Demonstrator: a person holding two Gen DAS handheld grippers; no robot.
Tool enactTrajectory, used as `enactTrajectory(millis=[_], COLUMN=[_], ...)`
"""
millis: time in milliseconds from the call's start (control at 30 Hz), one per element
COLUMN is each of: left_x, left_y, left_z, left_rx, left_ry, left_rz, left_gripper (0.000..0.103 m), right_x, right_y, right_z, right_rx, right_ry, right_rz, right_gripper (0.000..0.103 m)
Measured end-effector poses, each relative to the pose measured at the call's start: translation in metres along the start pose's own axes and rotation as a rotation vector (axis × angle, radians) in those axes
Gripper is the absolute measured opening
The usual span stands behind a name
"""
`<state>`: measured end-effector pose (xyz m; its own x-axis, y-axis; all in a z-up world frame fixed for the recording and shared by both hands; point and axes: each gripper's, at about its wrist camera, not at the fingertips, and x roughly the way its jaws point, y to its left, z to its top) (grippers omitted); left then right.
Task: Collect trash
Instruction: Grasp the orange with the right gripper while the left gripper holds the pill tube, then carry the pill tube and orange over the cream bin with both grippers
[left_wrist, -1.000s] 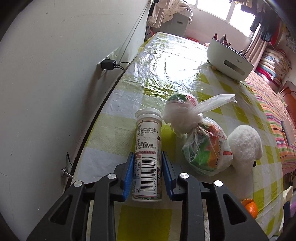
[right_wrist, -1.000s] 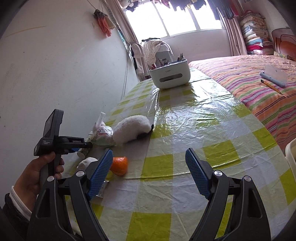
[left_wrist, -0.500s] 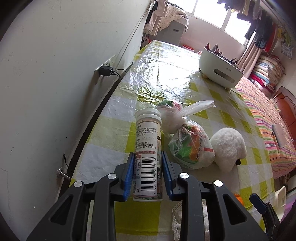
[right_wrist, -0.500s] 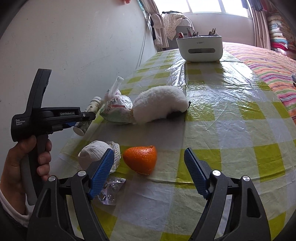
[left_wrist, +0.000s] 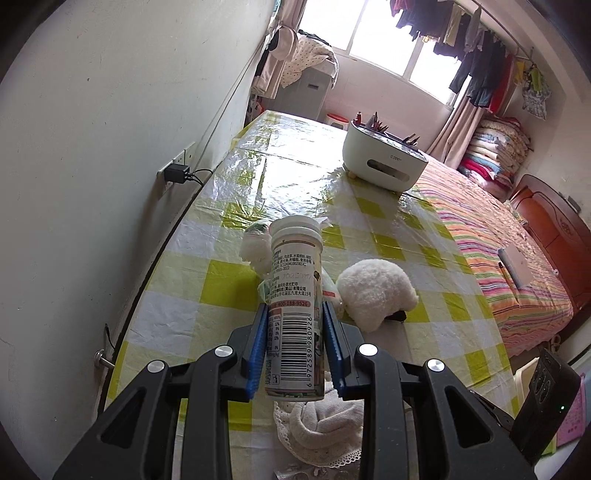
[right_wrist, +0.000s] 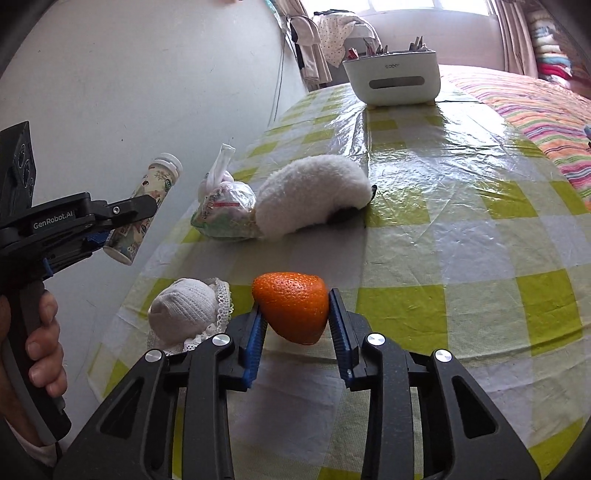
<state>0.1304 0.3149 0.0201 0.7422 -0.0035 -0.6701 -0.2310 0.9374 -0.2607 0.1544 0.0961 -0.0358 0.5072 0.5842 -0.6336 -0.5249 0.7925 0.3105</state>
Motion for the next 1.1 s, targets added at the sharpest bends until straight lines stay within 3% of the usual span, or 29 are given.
enactTrajectory(millis=[500,1100], left_x=[-0.007,0.003], left_y=[-0.051,-0.111], left_z=[-0.008,-0.022], left_rx=[0.032,0.101], left_ry=[-0.023,0.017], left_rz=[-0.086,-0.153], left_gripper=[0.028,0.028], right_x=[-0.044,-0.113], right_y=[-0.02,-0.066], right_z=[-0.008,-0.005], right_rx=[0.03,0.137], right_ry=[-0.109,-0.252], right_rz=[-0.055,-0.112], right_gripper=[0.032,0.032])
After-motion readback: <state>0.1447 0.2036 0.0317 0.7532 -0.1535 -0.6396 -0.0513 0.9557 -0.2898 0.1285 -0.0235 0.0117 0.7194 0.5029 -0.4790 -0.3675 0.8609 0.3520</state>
